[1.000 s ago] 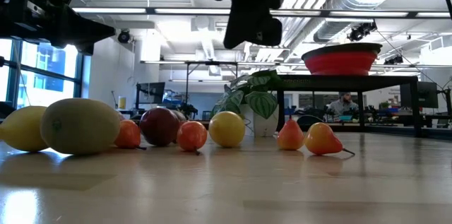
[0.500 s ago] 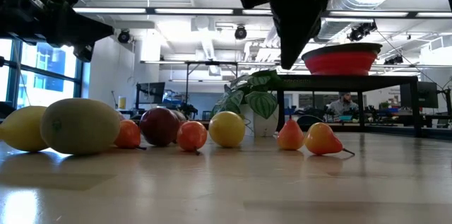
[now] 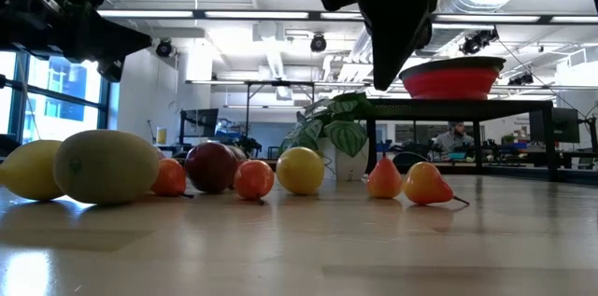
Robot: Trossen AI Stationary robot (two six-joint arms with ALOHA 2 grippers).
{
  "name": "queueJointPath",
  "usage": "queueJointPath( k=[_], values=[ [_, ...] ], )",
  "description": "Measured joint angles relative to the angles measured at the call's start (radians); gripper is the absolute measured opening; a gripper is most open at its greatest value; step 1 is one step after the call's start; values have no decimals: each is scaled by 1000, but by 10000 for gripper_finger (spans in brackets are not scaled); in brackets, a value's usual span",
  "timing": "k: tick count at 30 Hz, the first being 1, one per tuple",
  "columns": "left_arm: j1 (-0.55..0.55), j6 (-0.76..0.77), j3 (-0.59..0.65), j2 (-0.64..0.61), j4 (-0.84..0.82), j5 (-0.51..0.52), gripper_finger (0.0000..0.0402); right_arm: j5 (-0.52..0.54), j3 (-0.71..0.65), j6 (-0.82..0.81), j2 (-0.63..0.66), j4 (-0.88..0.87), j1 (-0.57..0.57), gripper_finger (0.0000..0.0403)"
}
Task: Pick & Place Fruit
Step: Put the orange pear into the red colander
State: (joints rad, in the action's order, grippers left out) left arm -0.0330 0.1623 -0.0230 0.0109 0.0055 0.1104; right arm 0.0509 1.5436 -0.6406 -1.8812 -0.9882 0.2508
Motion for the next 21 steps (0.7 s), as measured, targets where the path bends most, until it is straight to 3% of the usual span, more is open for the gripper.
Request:
queueJointPath(
  k=[7,21],
  values=[
    [0,0,0,0,0,0,0,3,0,-24,0,0,1,13],
    [0,-33,0,0,-2,11,5,115,0,-4,0,1,7,116]
  ],
)
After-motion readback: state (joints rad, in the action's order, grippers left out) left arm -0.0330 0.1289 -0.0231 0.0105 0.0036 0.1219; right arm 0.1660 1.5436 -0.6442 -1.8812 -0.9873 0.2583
